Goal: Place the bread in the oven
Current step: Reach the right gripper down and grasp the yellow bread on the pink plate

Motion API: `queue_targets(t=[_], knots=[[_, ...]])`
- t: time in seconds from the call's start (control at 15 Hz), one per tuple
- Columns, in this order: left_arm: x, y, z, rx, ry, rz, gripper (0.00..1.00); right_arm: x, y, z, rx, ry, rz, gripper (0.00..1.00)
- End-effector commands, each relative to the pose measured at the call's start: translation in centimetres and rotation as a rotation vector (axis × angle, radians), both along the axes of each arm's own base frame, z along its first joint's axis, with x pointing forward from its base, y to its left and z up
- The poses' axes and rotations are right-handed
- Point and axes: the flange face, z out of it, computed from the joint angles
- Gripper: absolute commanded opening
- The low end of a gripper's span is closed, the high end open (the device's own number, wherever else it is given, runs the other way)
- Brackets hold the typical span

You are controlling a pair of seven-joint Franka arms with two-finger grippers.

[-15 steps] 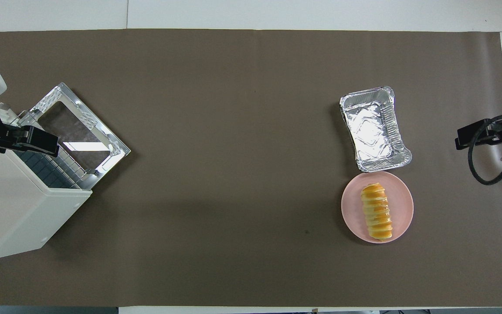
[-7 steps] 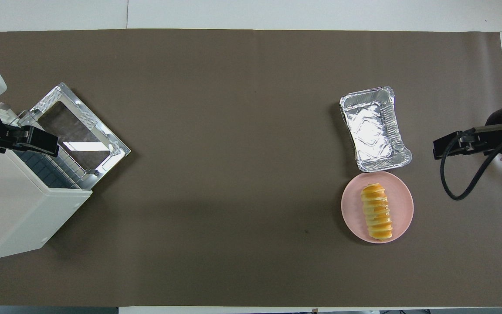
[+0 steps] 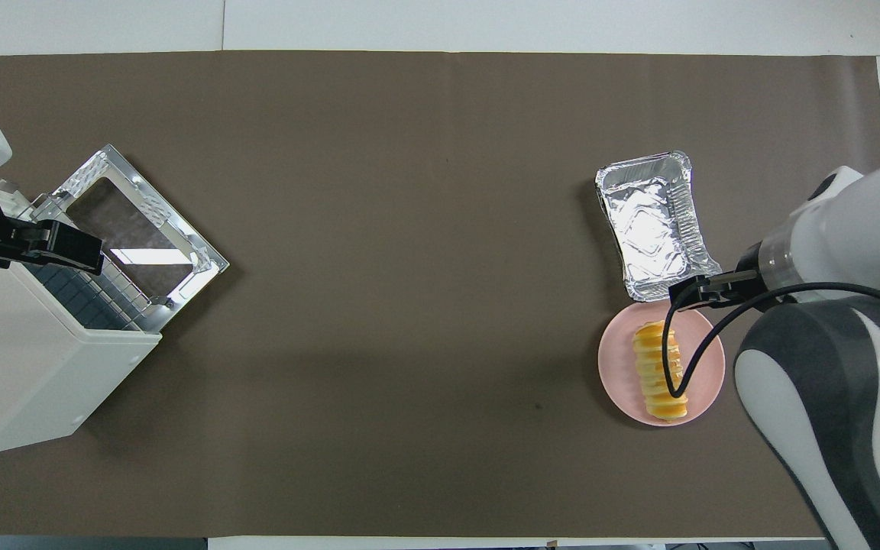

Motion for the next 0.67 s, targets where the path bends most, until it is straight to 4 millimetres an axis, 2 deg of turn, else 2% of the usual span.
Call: queue_targets(t=[0.0,0.13,0.6], knots=[[-0.4,0.3,0.3,-0.019,-0.006,-0.006,1.00,-1.3,0.3,-5.4,0.037,-0.017,-0.111,1.00],[-0.4,0.4,0.3,-0.019,-0.006,-0.003,1.00,-2.4,0.5,-8.2,0.030,0.008,-0.129,1.00],[-0.3,0.3,0.2,-0.018,-0.005,-0.006,1.00,-5.5,-1.5,-13.5,0.013,0.063,-0.155,1.00]])
